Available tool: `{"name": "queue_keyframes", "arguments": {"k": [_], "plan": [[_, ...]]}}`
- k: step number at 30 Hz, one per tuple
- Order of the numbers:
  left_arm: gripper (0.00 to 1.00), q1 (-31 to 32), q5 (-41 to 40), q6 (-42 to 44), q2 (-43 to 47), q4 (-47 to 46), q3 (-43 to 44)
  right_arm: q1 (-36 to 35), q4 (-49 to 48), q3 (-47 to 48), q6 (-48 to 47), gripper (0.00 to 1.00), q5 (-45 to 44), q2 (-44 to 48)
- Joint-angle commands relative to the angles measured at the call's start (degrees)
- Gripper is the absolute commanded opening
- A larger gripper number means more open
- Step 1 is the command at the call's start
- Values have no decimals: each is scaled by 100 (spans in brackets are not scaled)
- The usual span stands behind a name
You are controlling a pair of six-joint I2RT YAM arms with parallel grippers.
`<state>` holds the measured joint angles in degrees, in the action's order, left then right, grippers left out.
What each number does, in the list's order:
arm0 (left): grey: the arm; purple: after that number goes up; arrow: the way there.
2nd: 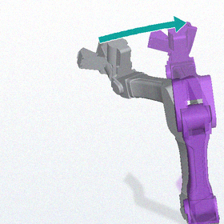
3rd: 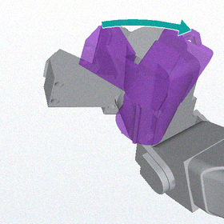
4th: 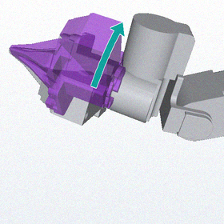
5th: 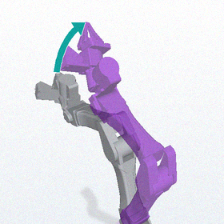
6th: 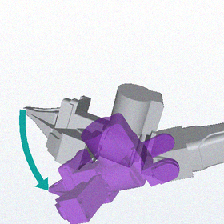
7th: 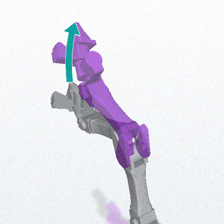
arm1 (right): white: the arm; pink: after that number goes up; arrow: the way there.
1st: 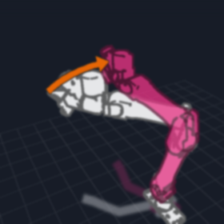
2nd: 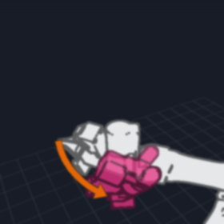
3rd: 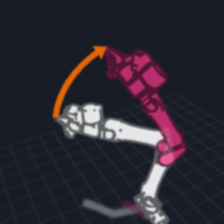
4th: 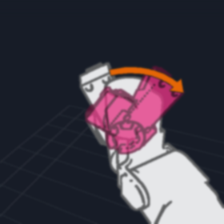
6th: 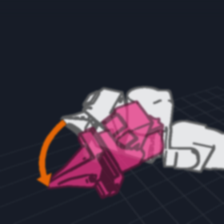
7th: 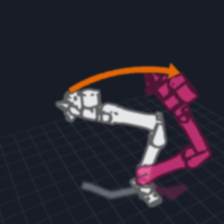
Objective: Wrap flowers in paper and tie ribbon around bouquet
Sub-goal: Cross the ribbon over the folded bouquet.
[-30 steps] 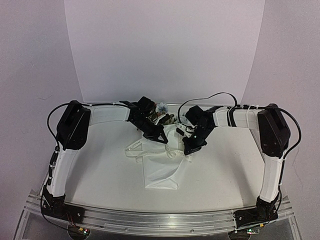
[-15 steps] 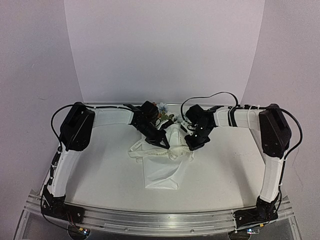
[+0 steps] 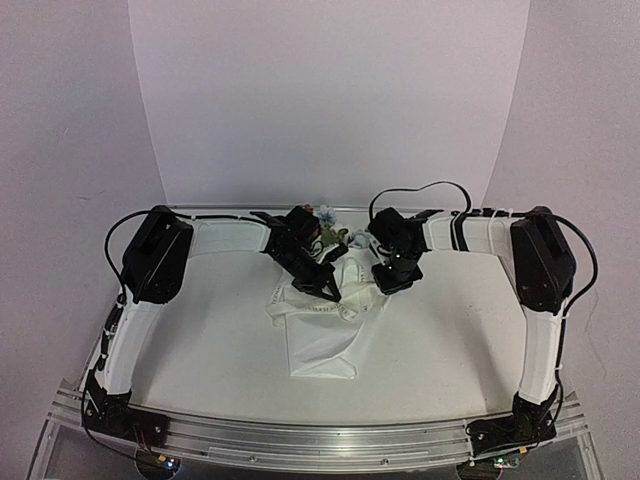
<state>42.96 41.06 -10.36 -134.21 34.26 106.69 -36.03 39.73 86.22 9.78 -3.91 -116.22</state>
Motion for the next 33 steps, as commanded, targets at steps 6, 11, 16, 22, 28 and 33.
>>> {"name": "queue_keyframes", "arguments": {"k": [6, 11, 16, 22, 28, 33], "plan": [[3, -77, -311, -116, 79, -50, 157, 26, 507, 307, 492, 43, -277, 474], [3, -77, -234, -62, 75, -63, 186, 26, 671, 165, 796, 47, 79, 972], [3, -86, -147, 6, 84, -29, 194, -35, 626, 29, 1436, 45, 1049, 1094], [3, -86, -92, 60, 89, -17, 176, -243, 301, 109, 1847, 44, 1453, 567], [3, -92, -16, 113, 127, 15, 139, -321, -151, 213, 1923, 45, 1167, 146], [4, -103, 23, 147, 161, 33, 109, -372, -203, 265, 1889, 45, 812, -103]]}}
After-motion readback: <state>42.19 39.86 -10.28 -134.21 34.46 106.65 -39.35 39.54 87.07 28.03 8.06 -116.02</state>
